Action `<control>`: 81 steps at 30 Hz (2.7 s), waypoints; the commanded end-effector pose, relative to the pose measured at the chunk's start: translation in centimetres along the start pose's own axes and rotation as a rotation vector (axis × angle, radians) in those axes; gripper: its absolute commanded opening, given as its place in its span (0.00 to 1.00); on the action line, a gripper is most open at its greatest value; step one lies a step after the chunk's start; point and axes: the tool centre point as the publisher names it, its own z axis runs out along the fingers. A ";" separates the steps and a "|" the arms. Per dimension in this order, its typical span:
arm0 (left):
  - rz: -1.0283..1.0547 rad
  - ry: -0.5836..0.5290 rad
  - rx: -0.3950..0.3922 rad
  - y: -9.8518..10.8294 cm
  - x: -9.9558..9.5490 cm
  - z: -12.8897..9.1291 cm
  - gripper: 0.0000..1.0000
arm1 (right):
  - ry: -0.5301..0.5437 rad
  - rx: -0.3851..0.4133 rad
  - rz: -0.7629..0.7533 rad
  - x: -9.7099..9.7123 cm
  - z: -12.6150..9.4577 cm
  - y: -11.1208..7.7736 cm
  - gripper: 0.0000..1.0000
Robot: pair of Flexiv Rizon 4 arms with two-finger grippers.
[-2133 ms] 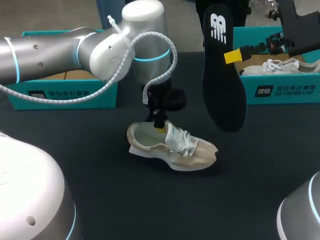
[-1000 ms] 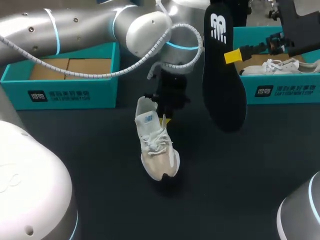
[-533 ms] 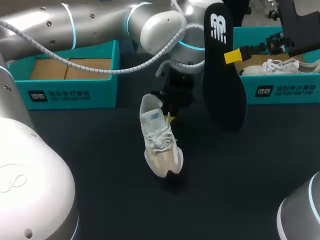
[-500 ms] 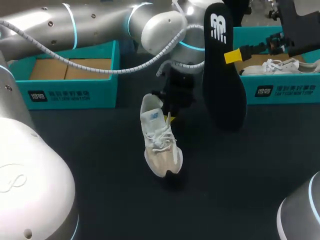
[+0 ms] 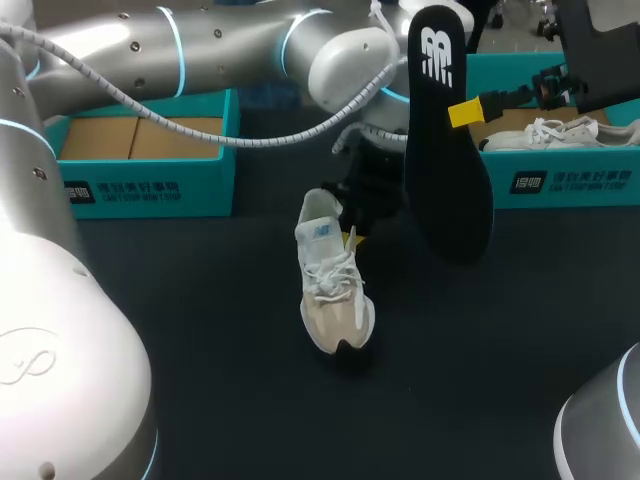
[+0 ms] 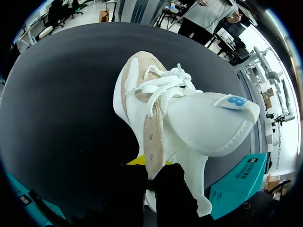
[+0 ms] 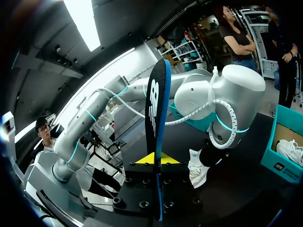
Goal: Take the shoe out of the shoebox, open the shoe tongue, remove and reinsert the insole, then place the shoe into the shoebox
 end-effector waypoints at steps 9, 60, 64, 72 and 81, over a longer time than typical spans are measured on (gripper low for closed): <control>0.022 0.024 0.054 0.6 -2.0 1.9 0.00 | 0.000 0.003 0.001 -0.1 0.2 0.2 0.00; -0.071 -0.768 0.045 -0.9 3.1 -9.2 1.00 | 0.000 0.003 0.001 -0.1 0.2 0.2 0.00; -0.071 -0.768 0.045 -0.9 3.1 -9.2 1.00 | 0.000 0.003 0.001 -0.1 0.2 0.2 0.00; -0.056 -0.934 -0.018 -1.6 3.4 -9.6 1.00 | 0.005 -0.006 0.010 -0.4 0.2 0.6 0.00; -0.037 -1.080 -0.124 -2.9 4.4 -12.4 1.00 | 0.049 -0.036 0.190 -3.6 0.2 4.3 0.00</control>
